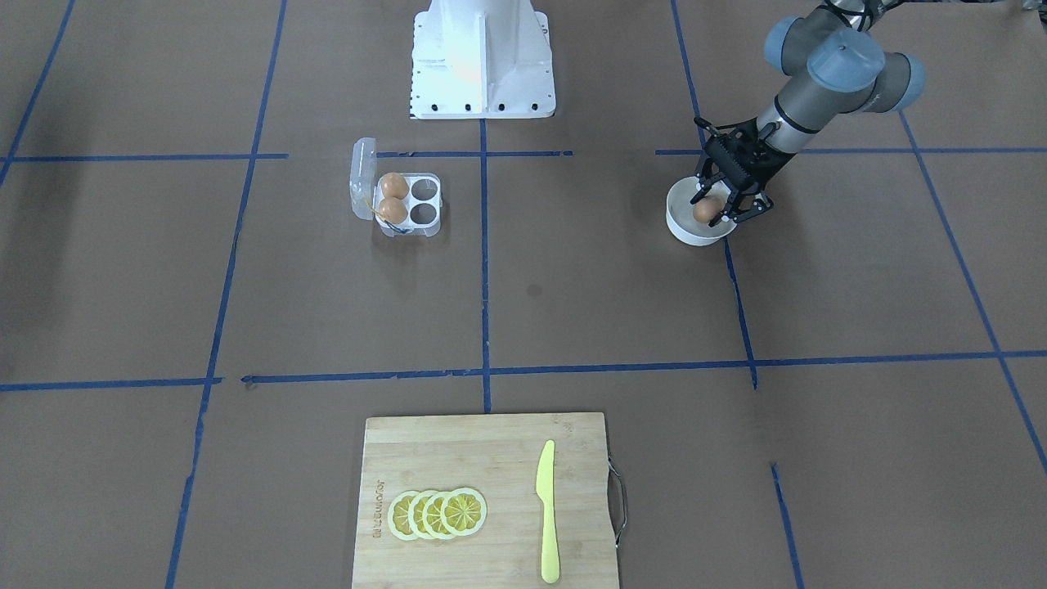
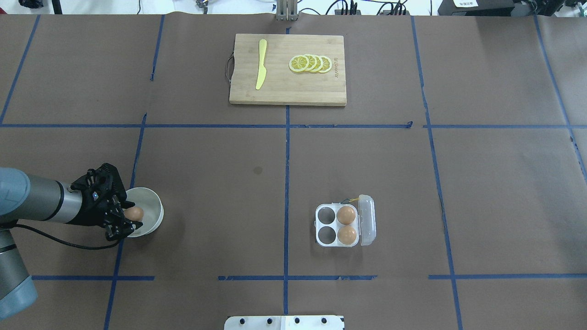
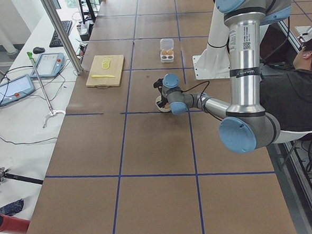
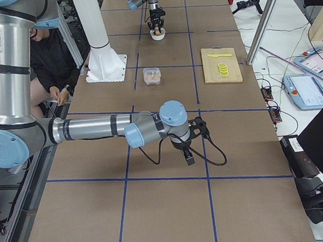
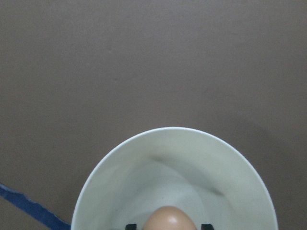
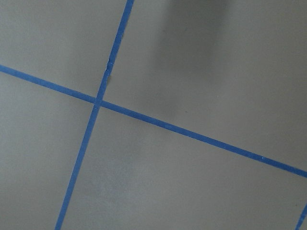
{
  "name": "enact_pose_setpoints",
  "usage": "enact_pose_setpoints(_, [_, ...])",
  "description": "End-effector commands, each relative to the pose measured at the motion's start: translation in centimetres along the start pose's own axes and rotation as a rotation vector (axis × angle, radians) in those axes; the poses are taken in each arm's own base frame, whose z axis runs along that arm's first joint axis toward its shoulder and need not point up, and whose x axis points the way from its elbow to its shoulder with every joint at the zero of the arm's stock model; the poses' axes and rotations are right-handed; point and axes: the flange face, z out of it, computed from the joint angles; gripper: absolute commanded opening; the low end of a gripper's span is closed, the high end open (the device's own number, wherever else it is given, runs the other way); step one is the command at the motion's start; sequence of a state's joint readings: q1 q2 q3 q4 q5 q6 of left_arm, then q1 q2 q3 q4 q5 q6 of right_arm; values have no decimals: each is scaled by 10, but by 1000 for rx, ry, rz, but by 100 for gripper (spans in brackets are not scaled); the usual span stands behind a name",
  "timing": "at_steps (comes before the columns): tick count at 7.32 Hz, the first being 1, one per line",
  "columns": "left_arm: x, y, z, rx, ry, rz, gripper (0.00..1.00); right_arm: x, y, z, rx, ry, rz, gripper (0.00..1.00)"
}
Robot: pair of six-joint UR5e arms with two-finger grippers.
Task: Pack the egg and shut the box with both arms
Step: 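Close the left gripper on the brown egg inside the bowl, then lift the egg with the left gripper and carry it to the egg box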
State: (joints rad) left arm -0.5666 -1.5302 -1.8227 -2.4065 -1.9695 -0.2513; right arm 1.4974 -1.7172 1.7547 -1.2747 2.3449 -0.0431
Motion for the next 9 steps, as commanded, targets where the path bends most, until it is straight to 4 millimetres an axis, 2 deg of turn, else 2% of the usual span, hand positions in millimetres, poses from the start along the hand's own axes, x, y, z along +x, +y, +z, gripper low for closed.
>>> enact_pose_setpoints(1, [-1, -3, -8, 13, -6, -2, 0, 0, 1, -1, 2, -4, 3, 100])
enact_pose_setpoints(2, [1, -14, -12, 40, -2, 21, 0, 0, 1, -1, 2, -10, 3, 100])
enact_pose_setpoints(3, [9, -32, -29, 93, 4, 45, 0, 0, 1, -1, 2, -13, 3, 100])
enact_pose_setpoints(4, [11, -78, -51, 194, 3, 75, 0, 1, 1, -2, 5, -12, 6, 100])
enact_pose_setpoints(5, [10, -118, -83, 335, 2, 124, 6, 1, 1, -2, 5, -12, 6, 100])
enact_pose_setpoints(6, [2, -125, -95, 365, 13, 194, 0, 1, 1, -2, 5, -12, 6, 100])
enact_pose_setpoints(7, [11, -148, -106, 446, 23, 313, 0, 1, 1, -2, 5, -12, 6, 100])
enact_pose_setpoints(9, [17, -200, -102, 543, -9, 357, 0, 1, 1, -3, 6, -11, 7, 100])
